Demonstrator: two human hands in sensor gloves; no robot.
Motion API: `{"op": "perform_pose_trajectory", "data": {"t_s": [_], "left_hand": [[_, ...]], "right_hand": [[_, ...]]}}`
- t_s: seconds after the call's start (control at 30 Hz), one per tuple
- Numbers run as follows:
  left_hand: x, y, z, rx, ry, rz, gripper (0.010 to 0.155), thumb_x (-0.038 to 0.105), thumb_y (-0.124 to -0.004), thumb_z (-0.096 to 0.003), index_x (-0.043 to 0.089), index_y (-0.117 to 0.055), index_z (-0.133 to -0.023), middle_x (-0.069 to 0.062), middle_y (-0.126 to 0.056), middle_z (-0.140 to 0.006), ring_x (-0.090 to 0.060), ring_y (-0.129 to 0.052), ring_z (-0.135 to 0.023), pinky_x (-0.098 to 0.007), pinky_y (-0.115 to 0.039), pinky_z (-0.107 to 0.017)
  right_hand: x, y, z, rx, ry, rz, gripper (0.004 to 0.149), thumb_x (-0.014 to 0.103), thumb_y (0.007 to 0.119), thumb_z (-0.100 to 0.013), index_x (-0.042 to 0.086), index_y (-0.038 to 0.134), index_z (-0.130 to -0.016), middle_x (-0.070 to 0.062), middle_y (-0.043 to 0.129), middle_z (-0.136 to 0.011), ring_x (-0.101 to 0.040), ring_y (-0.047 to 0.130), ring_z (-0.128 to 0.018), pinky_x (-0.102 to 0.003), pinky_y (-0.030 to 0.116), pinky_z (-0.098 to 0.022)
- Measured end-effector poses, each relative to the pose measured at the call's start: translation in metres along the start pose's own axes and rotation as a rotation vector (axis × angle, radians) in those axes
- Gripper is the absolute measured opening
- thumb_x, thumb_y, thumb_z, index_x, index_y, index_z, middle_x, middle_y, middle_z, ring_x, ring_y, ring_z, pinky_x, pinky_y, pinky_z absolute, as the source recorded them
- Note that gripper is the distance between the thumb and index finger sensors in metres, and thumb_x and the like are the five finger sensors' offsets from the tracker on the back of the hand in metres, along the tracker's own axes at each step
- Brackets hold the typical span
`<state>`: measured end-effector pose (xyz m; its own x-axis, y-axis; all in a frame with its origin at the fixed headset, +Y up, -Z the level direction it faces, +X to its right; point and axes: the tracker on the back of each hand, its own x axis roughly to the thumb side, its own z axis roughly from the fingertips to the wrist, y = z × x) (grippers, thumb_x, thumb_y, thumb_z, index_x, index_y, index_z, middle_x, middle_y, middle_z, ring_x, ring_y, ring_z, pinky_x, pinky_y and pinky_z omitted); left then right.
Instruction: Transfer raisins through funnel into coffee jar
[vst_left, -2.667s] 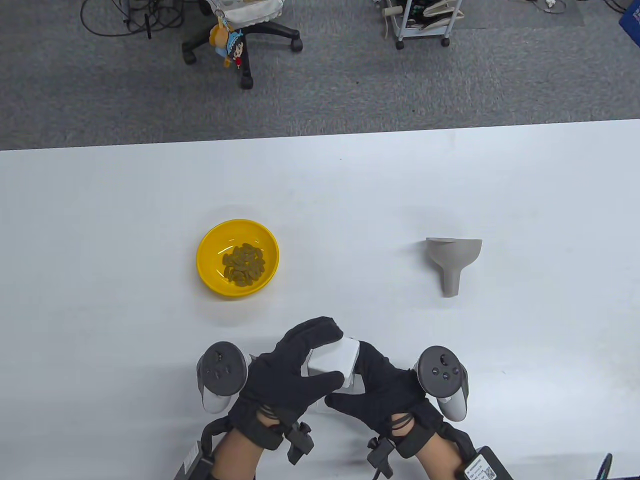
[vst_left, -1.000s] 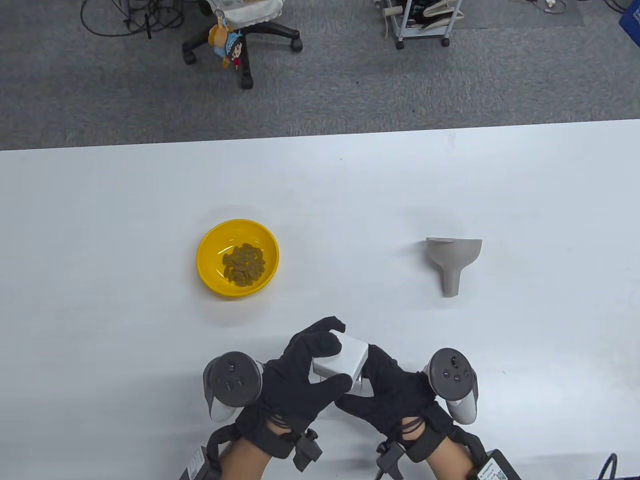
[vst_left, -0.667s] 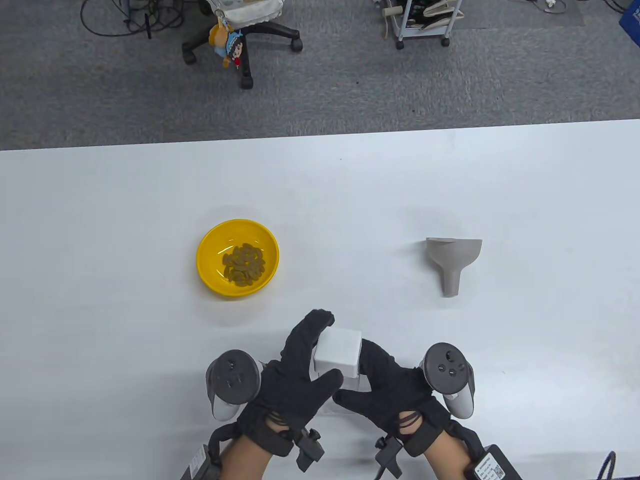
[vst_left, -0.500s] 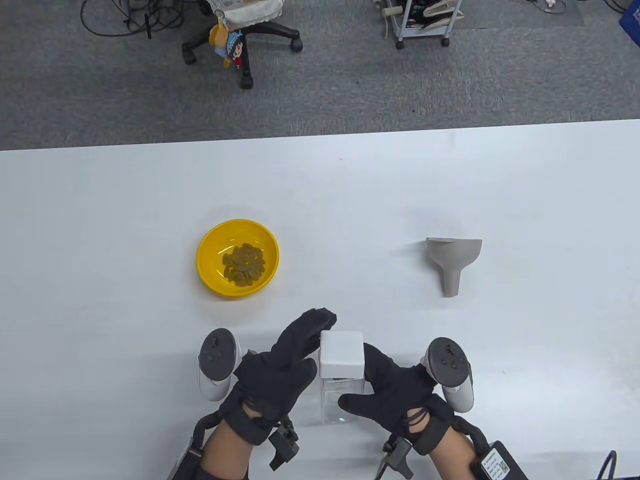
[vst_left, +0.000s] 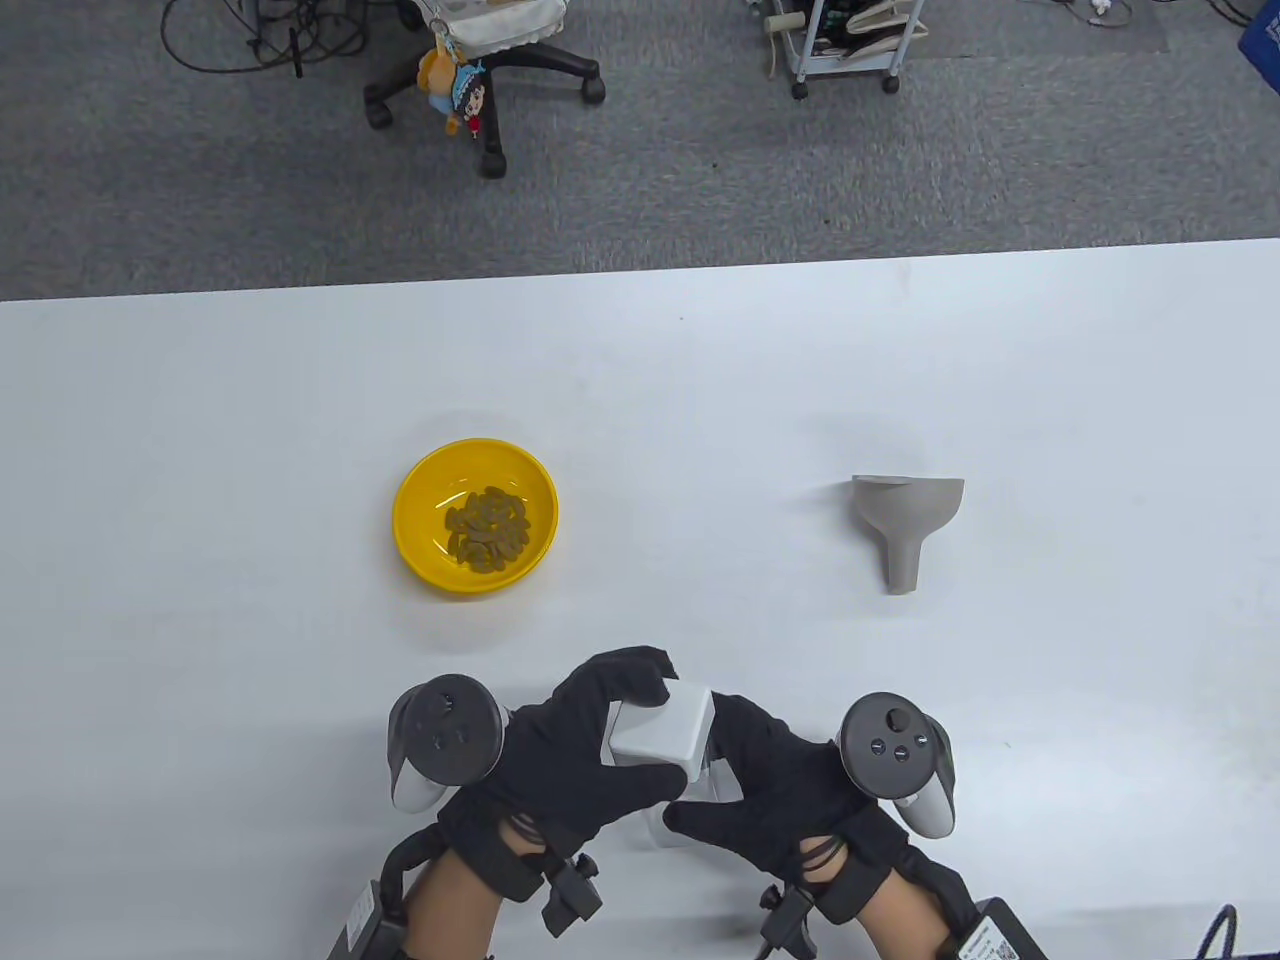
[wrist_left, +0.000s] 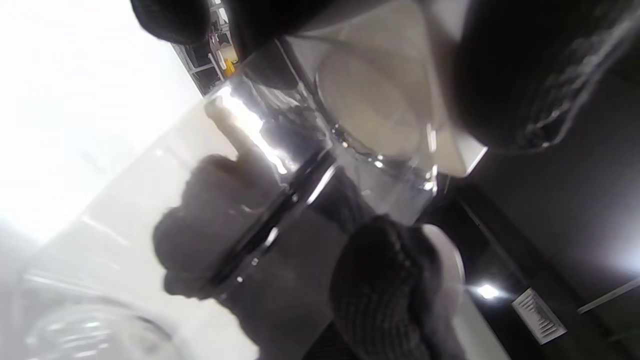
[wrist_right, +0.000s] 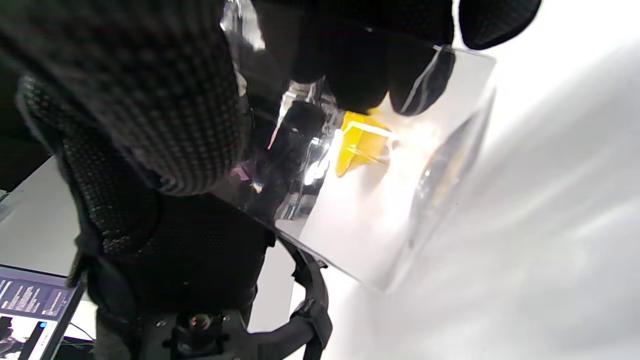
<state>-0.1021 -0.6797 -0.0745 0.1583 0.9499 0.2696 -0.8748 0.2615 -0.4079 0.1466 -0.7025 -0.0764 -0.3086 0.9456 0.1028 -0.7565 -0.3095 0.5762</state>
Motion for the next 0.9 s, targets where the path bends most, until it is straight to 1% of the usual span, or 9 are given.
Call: {"op": "perform_pose_trajectory", "data": {"t_s": [0.1, 0.2, 0.3, 0.4, 0.47, 0.53, 0.7, 0.77, 0.9], "left_hand": [[0.003, 0.002, 0.005, 0.108, 0.021, -0.010, 0.085, 0.063, -0.098, -0.0389, 0.033, -0.050, -0.101, -0.005, -0.071, -0.109, -0.035, -0.075, -0.099, -0.063, -0.056, -0.077], [0.012, 0.000, 0.007, 0.147, 0.005, -0.036, 0.086, 0.065, -0.098, -0.0389, 0.033, -0.050, -0.102, -0.002, -0.071, -0.110, -0.033, -0.076, -0.099, -0.061, -0.058, -0.078], [0.017, 0.002, 0.009, 0.231, -0.021, 0.067, 0.086, 0.066, -0.097, -0.0395, 0.034, -0.048, -0.103, -0.001, -0.070, -0.111, -0.032, -0.076, -0.100, -0.059, -0.059, -0.078], [0.024, 0.011, 0.011, 0.244, -0.028, 0.078, 0.089, 0.065, -0.096, -0.0409, 0.035, -0.045, -0.107, 0.003, -0.068, -0.114, -0.031, -0.069, -0.105, -0.059, -0.058, -0.078], [0.025, 0.023, 0.016, 0.236, 0.002, 0.021, 0.088, 0.067, -0.096, -0.0399, 0.038, -0.047, -0.108, 0.007, -0.070, -0.115, -0.032, -0.062, -0.105, -0.057, -0.056, -0.079], [0.024, 0.033, 0.020, 0.252, 0.023, 0.011, 0.087, 0.068, -0.096, -0.0389, 0.039, -0.052, -0.108, 0.009, -0.073, -0.115, -0.033, -0.064, -0.103, -0.055, -0.058, -0.078], [0.016, 0.060, 0.039, 0.292, 0.094, -0.063, 0.081, 0.063, -0.099, -0.0381, 0.035, -0.064, -0.106, 0.003, -0.078, -0.114, -0.031, -0.076, -0.095, -0.051, -0.068, -0.073], [0.009, 0.071, 0.047, 0.280, 0.134, -0.079, 0.078, 0.059, -0.099, -0.0390, 0.033, -0.066, -0.105, -0.004, -0.076, -0.113, -0.035, -0.074, -0.092, -0.050, -0.068, -0.071], [-0.005, 0.088, 0.065, 0.267, 0.243, -0.228, 0.080, 0.055, -0.097, -0.0404, 0.036, -0.058, -0.107, -0.007, -0.065, -0.114, -0.038, -0.072, -0.091, -0.051, -0.067, -0.070]], "right_hand": [[0.003, 0.002, 0.002, -0.021, 0.004, 0.015, 0.090, 0.053, 0.100, -0.036, 0.015, 0.055, -0.104, -0.018, 0.071, -0.098, -0.042, 0.077, -0.084, -0.065, 0.062, -0.068], [0.007, 0.001, 0.003, -0.025, -0.006, -0.002, 0.090, 0.053, 0.099, -0.036, 0.015, 0.054, -0.104, -0.018, 0.071, -0.098, -0.041, 0.077, -0.085, -0.064, 0.062, -0.068], [0.008, 0.001, 0.006, -0.038, 0.005, 0.059, 0.090, 0.052, 0.100, -0.035, 0.015, 0.055, -0.104, -0.018, 0.071, -0.098, -0.042, 0.077, -0.084, -0.065, 0.062, -0.067], [0.006, 0.003, 0.007, -0.028, 0.006, 0.068, 0.090, 0.052, 0.100, -0.035, 0.015, 0.055, -0.104, -0.018, 0.071, -0.098, -0.042, 0.077, -0.085, -0.065, 0.061, -0.067], [0.007, 0.002, 0.008, -0.034, -0.001, 0.060, 0.090, 0.052, 0.100, -0.035, 0.015, 0.055, -0.104, -0.018, 0.071, -0.098, -0.042, 0.077, -0.085, -0.065, 0.061, -0.068], [0.009, 0.001, 0.009, -0.033, -0.005, 0.050, 0.090, 0.052, 0.100, -0.035, 0.015, 0.056, -0.104, -0.018, 0.072, -0.098, -0.042, 0.078, -0.084, -0.065, 0.061, -0.067], [0.009, -0.002, 0.011, -0.037, -0.006, 0.039, 0.091, 0.052, 0.101, -0.035, 0.014, 0.056, -0.104, -0.018, 0.072, -0.098, -0.042, 0.078, -0.084, -0.066, 0.061, -0.068], [0.007, -0.003, 0.012, -0.036, -0.005, 0.033, 0.090, 0.052, 0.101, -0.035, 0.014, 0.056, -0.104, -0.018, 0.072, -0.098, -0.042, 0.078, -0.084, -0.066, 0.061, -0.068], [0.007, -0.007, 0.013, -0.045, -0.002, 0.021, 0.091, 0.052, 0.100, -0.035, 0.014, 0.055, -0.104, -0.019, 0.072, -0.098, -0.042, 0.078, -0.085, -0.066, 0.061, -0.068]]}}
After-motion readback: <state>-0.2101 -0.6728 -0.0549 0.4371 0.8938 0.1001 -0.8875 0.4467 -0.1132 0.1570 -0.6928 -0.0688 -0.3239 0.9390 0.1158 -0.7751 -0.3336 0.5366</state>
